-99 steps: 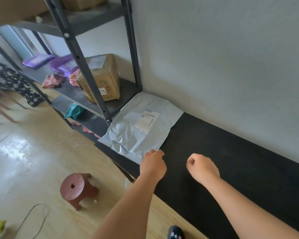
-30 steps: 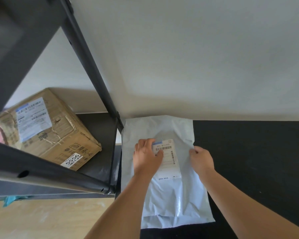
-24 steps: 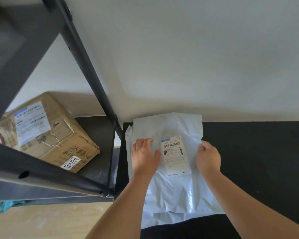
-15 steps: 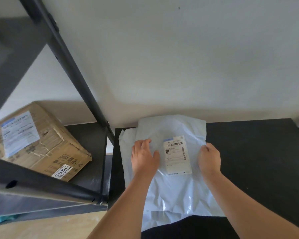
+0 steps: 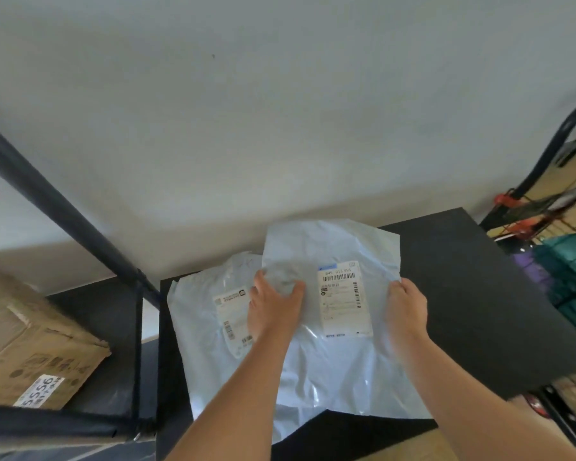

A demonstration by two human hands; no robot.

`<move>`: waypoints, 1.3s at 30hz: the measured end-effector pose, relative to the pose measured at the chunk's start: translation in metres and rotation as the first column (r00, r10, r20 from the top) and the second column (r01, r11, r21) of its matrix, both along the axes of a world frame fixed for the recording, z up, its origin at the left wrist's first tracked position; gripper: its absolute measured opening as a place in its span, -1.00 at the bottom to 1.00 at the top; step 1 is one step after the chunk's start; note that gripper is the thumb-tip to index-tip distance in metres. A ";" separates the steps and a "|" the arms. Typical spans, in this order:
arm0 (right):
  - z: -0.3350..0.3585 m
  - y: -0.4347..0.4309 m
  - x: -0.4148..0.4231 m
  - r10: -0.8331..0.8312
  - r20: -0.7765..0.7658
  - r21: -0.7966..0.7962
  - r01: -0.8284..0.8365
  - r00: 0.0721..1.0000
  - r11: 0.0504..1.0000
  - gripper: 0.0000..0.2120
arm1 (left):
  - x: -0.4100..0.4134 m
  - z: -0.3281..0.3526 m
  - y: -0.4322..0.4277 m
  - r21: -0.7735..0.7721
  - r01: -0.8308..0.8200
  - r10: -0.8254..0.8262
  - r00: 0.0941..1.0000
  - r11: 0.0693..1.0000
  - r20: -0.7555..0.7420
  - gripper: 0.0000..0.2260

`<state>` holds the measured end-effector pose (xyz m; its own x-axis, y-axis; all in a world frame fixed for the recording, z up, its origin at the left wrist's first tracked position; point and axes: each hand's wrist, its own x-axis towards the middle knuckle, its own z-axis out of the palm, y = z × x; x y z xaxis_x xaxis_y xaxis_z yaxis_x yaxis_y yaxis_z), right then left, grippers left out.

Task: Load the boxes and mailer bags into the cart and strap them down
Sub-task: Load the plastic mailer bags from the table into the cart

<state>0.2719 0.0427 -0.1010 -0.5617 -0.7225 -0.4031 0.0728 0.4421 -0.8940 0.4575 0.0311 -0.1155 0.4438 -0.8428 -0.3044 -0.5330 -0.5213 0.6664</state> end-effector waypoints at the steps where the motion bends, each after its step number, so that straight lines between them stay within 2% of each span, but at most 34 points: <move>1: 0.001 0.003 -0.010 -0.008 0.012 -0.002 0.008 1.000 1.000 -0.79 | -0.009 0.003 -0.001 -0.017 0.019 -0.019 1.000 1.000 0.001 -0.31; 7: 0.008 0.021 -0.082 0.054 0.029 0.071 -0.056 0.998 0.996 -0.83 | -0.079 0.014 0.005 -0.103 0.117 -0.118 0.993 0.988 0.000 -0.31; 11: 0.011 0.039 -0.143 0.057 0.095 0.090 -0.066 0.994 0.994 -0.75 | -0.142 0.020 0.013 -0.126 0.186 -0.181 0.982 0.975 0.052 -0.31; 15: 0.014 0.063 -0.208 0.017 0.093 0.103 -0.027 0.996 0.994 -0.73 | -0.212 0.023 0.026 -0.106 0.252 -0.242 0.965 0.962 0.096 -0.33; 26: 0.018 0.119 -0.400 -0.236 0.099 0.052 0.231 0.967 0.971 -0.81 | -0.421 0.030 0.051 -0.121 0.461 -0.440 0.882 0.879 0.165 -0.34; 32: 0.024 0.139 -0.480 -0.433 0.140 0.025 0.434 0.890 0.900 -0.76 | -0.504 0.039 0.060 -0.159 0.605 -0.557 0.787 0.780 0.263 -0.32; 39: 0.030 0.142 -0.550 -0.535 0.163 -0.046 0.548 0.829 0.835 -0.71 | -0.590 0.043 0.042 -0.188 0.713 -0.682 0.701 0.675 0.210 -0.35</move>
<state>-0.2783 0.1843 -0.0710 -0.8164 -0.3545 -0.4559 0.4025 0.2168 -0.8894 -0.1326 0.0729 -0.0730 -0.2860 -0.9574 -0.0407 -0.7545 0.1988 0.6255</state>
